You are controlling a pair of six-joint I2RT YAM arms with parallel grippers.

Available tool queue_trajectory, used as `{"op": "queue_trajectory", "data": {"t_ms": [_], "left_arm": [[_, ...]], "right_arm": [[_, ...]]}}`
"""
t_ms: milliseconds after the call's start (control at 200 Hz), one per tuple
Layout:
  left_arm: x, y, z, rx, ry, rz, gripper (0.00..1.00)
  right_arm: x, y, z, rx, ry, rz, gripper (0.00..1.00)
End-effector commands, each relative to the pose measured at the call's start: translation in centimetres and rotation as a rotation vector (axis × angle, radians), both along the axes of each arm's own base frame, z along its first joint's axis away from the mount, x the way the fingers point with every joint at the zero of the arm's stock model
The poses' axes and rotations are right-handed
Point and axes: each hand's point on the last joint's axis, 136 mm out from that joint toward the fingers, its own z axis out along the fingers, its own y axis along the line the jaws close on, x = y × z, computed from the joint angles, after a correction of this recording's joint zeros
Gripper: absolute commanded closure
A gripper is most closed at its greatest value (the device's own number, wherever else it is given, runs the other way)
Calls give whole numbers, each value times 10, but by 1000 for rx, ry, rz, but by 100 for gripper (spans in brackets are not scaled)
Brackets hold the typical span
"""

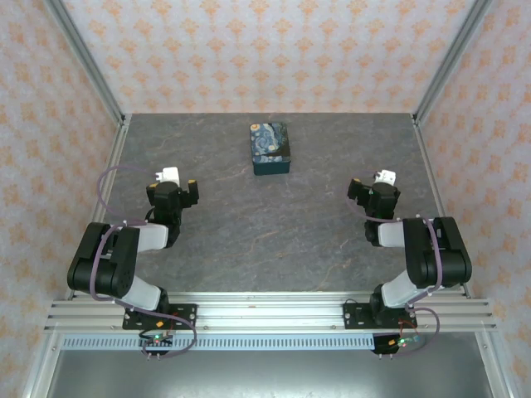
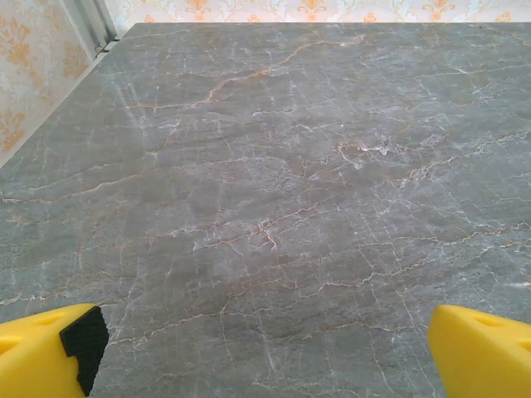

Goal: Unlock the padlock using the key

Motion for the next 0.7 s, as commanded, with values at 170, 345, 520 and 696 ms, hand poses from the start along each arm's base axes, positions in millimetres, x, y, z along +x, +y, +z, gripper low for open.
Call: {"op": "queue_trajectory", "data": {"t_ms": [170, 345, 520, 696], "left_arm": [[3, 3, 6, 5, -27, 4, 0], [3, 3, 5, 5, -26, 1, 0], [3, 3, 5, 4, -24, 3, 0], [8, -5, 10, 3, -7, -46, 0]], "right_arm": [[2, 2, 9, -5, -26, 17, 1], [2, 2, 10, -5, -27, 15, 1], [3, -2, 8, -1, -21, -4, 1], [2, -5, 15, 6, -49, -19, 1]]}}
